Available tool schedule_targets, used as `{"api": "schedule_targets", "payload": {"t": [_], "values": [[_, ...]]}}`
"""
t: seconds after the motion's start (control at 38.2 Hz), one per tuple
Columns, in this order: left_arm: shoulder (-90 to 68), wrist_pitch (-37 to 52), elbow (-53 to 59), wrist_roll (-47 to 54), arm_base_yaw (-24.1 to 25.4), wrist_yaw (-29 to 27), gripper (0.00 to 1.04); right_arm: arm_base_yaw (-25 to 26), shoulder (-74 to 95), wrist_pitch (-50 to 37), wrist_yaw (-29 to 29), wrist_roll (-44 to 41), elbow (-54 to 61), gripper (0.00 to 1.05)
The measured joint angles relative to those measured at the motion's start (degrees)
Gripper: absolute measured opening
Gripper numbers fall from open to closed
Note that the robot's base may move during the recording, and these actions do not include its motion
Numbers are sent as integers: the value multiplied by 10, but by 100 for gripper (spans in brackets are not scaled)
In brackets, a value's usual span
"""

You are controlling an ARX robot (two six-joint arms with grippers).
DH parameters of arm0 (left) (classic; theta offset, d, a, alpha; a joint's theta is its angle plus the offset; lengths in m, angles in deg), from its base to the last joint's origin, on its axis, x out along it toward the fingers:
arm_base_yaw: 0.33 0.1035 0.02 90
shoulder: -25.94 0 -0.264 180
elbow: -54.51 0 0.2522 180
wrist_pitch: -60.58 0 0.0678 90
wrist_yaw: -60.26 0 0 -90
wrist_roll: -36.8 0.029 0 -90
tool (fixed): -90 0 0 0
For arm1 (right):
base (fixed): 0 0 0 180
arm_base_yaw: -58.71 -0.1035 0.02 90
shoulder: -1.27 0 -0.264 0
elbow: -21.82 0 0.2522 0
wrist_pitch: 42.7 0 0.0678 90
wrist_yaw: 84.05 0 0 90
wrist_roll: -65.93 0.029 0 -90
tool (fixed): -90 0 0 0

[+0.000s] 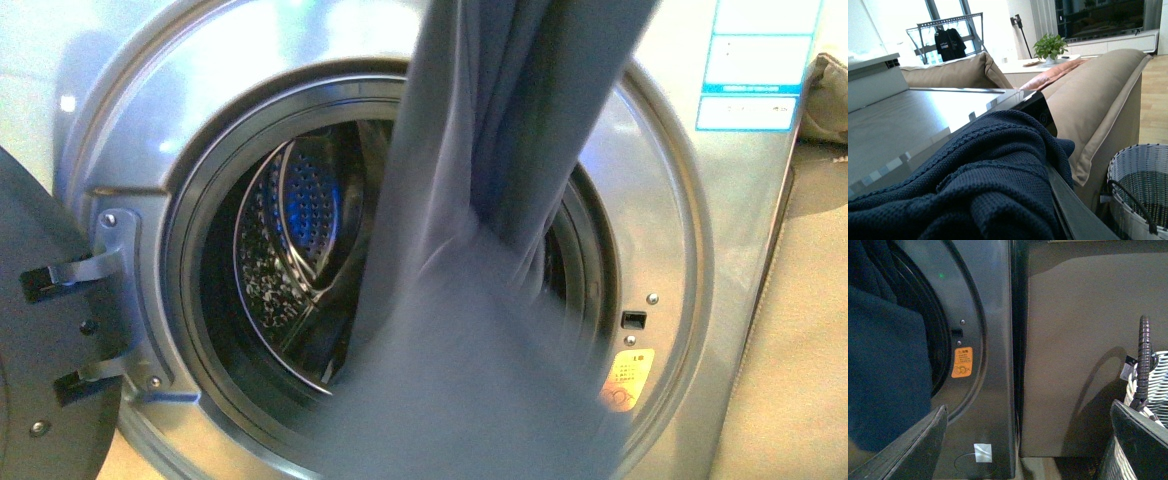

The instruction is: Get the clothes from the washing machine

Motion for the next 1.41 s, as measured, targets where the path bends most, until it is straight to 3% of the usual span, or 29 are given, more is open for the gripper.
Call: {"api": "schedule_targets", "payload": {"t": [0.55,0.63,0.68,0.76,0.84,1.12,1.28,1.41], "values": [[1,-9,-35,-18,-9,-6,7,2,1,-1,10,5,0,97],[1,-9,-35,-18,-10,-6,7,72,38,-43,212,82,-1,97],[1,-10,-35,-19,-10,-6,7,103,62,-61,300,125,-3,97],[1,-10,-35,-19,-10,-5,7,130,97,-94,384,164,-12,97],[1,-10,-35,-19,-10,-6,7,146,135,-131,419,183,-30,97],[1,-10,-35,-19,-10,-6,7,143,311,-264,418,159,-118,97],[1,-10,-35,-19,-10,-5,7,48,437,-285,355,97,-195,97],[1,-10,-35,-19,-10,-6,7,-61,489,-289,278,51,-242,97]]}}
